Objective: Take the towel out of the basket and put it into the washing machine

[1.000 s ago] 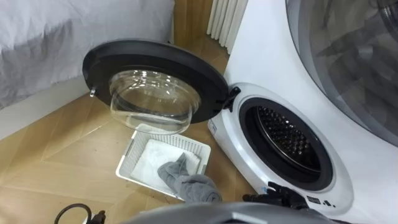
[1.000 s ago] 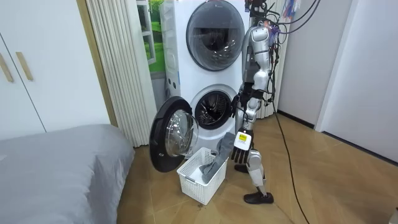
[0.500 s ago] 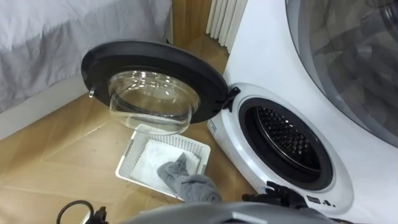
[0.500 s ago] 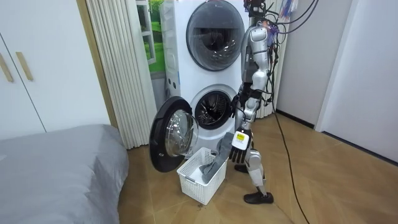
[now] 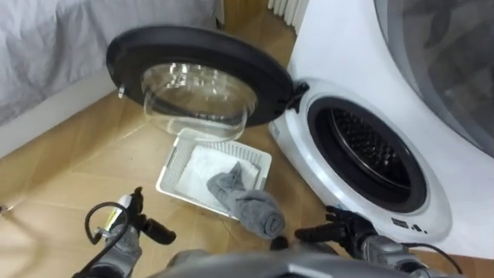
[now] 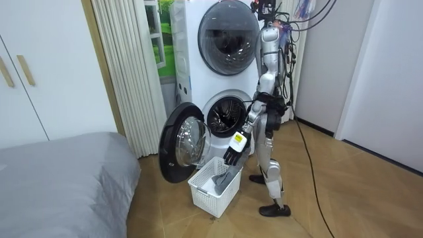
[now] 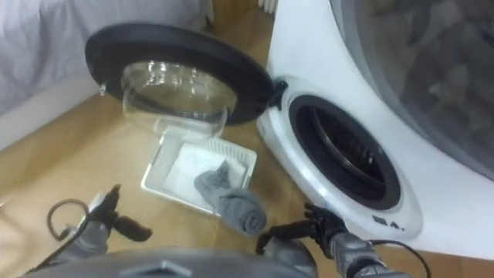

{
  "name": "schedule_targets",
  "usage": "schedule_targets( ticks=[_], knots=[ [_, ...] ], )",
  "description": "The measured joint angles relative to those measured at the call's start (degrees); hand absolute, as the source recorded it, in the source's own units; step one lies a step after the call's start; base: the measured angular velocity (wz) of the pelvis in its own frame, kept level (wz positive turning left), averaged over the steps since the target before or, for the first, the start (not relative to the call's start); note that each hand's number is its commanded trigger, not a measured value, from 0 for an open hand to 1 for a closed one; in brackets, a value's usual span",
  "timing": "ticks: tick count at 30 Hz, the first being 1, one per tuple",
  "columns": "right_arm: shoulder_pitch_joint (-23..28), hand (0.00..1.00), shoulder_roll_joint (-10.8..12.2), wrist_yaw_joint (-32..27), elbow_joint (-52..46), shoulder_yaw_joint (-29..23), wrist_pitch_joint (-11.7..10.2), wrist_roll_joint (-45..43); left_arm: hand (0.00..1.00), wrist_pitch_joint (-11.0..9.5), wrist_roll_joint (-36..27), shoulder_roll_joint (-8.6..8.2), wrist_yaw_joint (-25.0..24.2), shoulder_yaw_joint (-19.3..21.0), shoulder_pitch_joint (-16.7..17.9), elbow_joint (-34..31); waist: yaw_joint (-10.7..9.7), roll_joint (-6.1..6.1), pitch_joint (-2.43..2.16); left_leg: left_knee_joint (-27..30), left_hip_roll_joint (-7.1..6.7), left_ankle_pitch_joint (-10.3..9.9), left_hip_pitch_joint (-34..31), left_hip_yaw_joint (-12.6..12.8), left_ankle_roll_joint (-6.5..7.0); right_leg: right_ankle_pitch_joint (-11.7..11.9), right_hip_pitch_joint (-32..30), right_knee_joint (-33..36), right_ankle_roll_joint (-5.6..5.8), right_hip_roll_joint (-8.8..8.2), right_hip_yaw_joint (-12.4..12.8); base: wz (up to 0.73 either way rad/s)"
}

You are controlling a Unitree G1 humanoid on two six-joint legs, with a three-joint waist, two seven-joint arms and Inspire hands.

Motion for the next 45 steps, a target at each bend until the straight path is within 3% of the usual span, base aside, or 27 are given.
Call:
schedule_targets(
  ticks=[2, 4, 6, 9, 14, 16, 18, 23, 28, 31, 41, 45],
  knots=[
    [-1.9, 0.0, 0.3, 0.0, 1.1, 0.7, -0.3, -0.7, 0.0, -0.4, 0.1, -0.17, 0.0, -1.5, -1.6, 0.8, -0.3, -0.06, 0.15, 1.1, -0.39, 0.1, -2.7, 0.0, 0.25, 0.0, -3.2, 1.5, 0.0, -0.57, 0.3, -0.1],
    [-4.3, 0.0, 0.4, -0.1, 1.4, 1.6, -0.4, -1.2, 0.0, -1.1, 1.0, -0.83, 0.6, -3.4, -4.4, 2.1, -1.2, -0.36, 0.92, 3.2, -0.78, 0.1, -6.7, -0.1, 0.27, 0.1, -7.1, 3.4, -0.18, -1.12, 1.1, -0.04],
    [-6.0, 0.0, 0.7, -0.5, 1.6, 2.2, -0.9, -2.7, 0.0, -1.9, 1.3, -1.35, 0.9, -4.6, -6.7, 4.0, -1.5, -0.59, 1.34, 4.4, -0.87, 0.1, -8.9, -0.1, 0.28, 0.2, -9.4, 4.4, -0.31, -1.16, 1.9, -0.05],
    [-8.7, 0.0, 1.1, -1.4, 1.4, 3.7, -2.0, -2.7, 0.0, -3.5, 1.6, -1.6, 1.2, -7.4, -10.9, 5.0, -1.8, -1.02, 2.58, 7.3, -0.79, 0.1, -13.7, -0.2, 0.33, 0.7, -13.9, 6.0, -0.87, -1.31, 2.3, -0.06],
    [-12.6, 0.0, 1.8, -3.1, -0.5, 6.0, -2.1, -2.9, 0.0, -4.5, 2.4, -2.05, 2.7, -10.6, -17.3, 6.4, -1.9, -0.82, 2.94, 11.9, -0.65, 0.0, -22.3, 0.0, 0.5, 1.6, -22.6, 9.2, -1.74, -1.48, 3.5, -0.09],
    [-14.3, 0.0, 2.1, -3.5, -1.9, 6.9, -2.5, -2.9, 0.0, -5.0, 2.4, -2.05, 3.6, -12.3, -19.7, 6.3, -2.3, -0.54, 3.85, 14.5, -0.59, -0.1, -26.6, 0.0, 0.53, 2.0, -26.7, 10.9, -2.08, -1.47, 4.3, -0.1],
    [-15.3, 0.0, 2.0, -3.8, -4.1, 7.5, -2.8, -2.9, 0.0, -5.5, 3.3, -1.71, 4.2, -13.0, -21.4, 6.1, -2.7, -0.51, 4.14, 17.3, -0.5, -0.2, -30.9, 0.1, 0.76, 2.1, -31.0, 12.8, -2.31, -1.55, 5.0, -0.03],
    [-18.6, 0.0, 1.8, -3.8, -6.2, 9.4, -3.3, -2.8, 0.0, -5.6, 6.3, -0.94, 6.6, -16.8, -26.7, 5.8, -4.7, -0.68, 4.45, 25.0, -0.24, -1.2, -42.8, 0.0, 1.42, 2.5, -42.4, 18.4, -2.81, -1.94, 6.4, -0.02],
    [-21.0, 0.0, 0.8, -4.4, -8.3, 11.3, -3.2, -2.1, 0.0, -6.7, 12.6, 0.0, 8.5, -20.5, -32.1, 4.0, -5.3, -0.61, 4.64, 33.6, 1.73, -4.7, -54.0, -0.3, 2.04, 3.0, -52.6, 23.5, -3.14, -1.07, 6.7, -0.11],
    [-22.5, 0.0, 0.7, -4.4, -9.4, 12.1, -3.2, -2.1, 0.0, -6.7, 15.3, 0.93, 11.2, -21.7, -34.2, 3.6, -5.3, -0.58, 4.65, 36.9, 2.45, -5.4, -59.0, -0.2, 2.41, 4.2, -57.1, 24.9, -3.07, -0.4, 7.0, -0.2],
    [-24.3, 0.0, 0.0, -3.6, -11.6, 16.0, -3.9, 3.0, 0.0, -6.9, 17.5, 2.18, 17.9, -28.2, -37.9, 3.6, -6.4, -0.51, 4.7, 43.7, 3.47, -7.4, -67.8, -0.3, 3.18, 4.5, -65.2, 29.0, -2.95, -0.29, 7.1, -0.06],
    [-25.0, 0.0, 0.0, -3.8, -12.8, 17.1, -4.0, 6.1, 0.0, -6.9, 17.5, 3.28, 19.3, -30.8, -38.0, 3.4, -7.9, -0.59, 4.74, 44.4, 3.46, -7.5, -69.6, -0.4, 3.56, 4.5, -66.8, 30.0, -2.98, -0.66, 6.7, 0.0]
  ],
)
